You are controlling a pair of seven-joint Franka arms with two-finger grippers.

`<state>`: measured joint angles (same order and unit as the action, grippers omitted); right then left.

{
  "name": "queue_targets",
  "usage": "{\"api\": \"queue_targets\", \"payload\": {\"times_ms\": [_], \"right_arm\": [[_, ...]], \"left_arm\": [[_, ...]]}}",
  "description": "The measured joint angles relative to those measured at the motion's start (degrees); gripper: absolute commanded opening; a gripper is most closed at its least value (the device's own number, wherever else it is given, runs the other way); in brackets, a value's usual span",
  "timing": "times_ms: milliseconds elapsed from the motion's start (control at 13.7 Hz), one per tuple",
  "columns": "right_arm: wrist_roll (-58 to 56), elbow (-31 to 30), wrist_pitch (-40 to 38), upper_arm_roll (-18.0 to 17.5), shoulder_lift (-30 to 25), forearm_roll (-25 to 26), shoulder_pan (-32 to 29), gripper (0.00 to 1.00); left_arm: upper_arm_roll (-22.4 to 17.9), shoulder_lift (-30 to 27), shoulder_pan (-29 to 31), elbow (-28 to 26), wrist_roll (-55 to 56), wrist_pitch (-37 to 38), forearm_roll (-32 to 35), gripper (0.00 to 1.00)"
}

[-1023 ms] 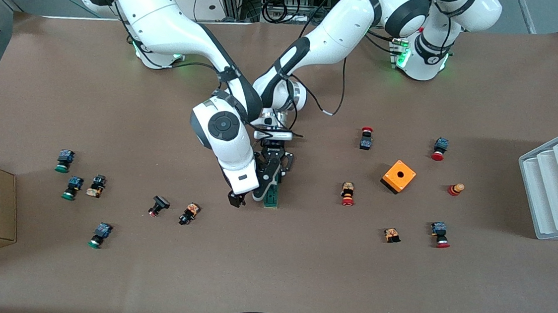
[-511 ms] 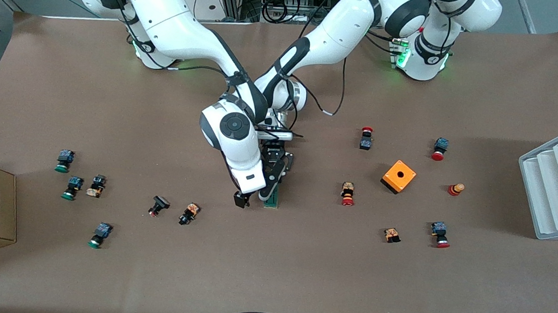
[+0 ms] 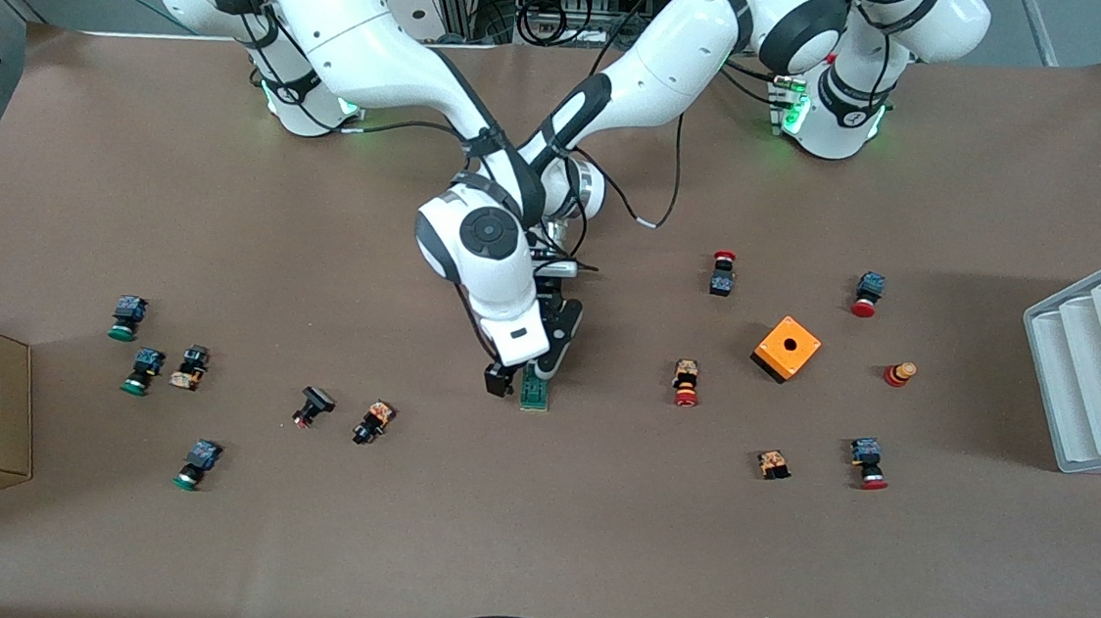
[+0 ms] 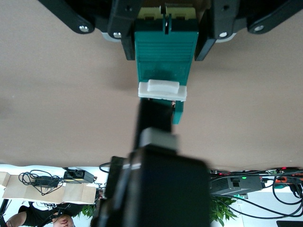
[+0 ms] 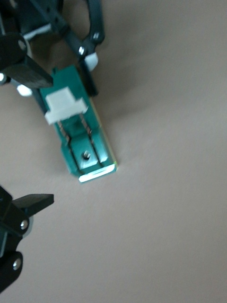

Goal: Close load switch with both arms
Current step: 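Bring the right gripper down over the white switch handle, then grasp the white handle with the right gripper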

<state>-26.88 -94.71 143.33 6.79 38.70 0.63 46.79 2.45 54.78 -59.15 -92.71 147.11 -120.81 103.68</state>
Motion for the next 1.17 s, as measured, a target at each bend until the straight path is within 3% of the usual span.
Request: {"api": "queue_targets", "payload": {"times_ms": [1169], "right_arm": [[0.1,0.0,0.0,0.2,1.6,0.0,0.5,0.99]], "left_arm": [[0.0,0.0,0.0,0.0,0.0,0.0,0.0,0.58]]}}
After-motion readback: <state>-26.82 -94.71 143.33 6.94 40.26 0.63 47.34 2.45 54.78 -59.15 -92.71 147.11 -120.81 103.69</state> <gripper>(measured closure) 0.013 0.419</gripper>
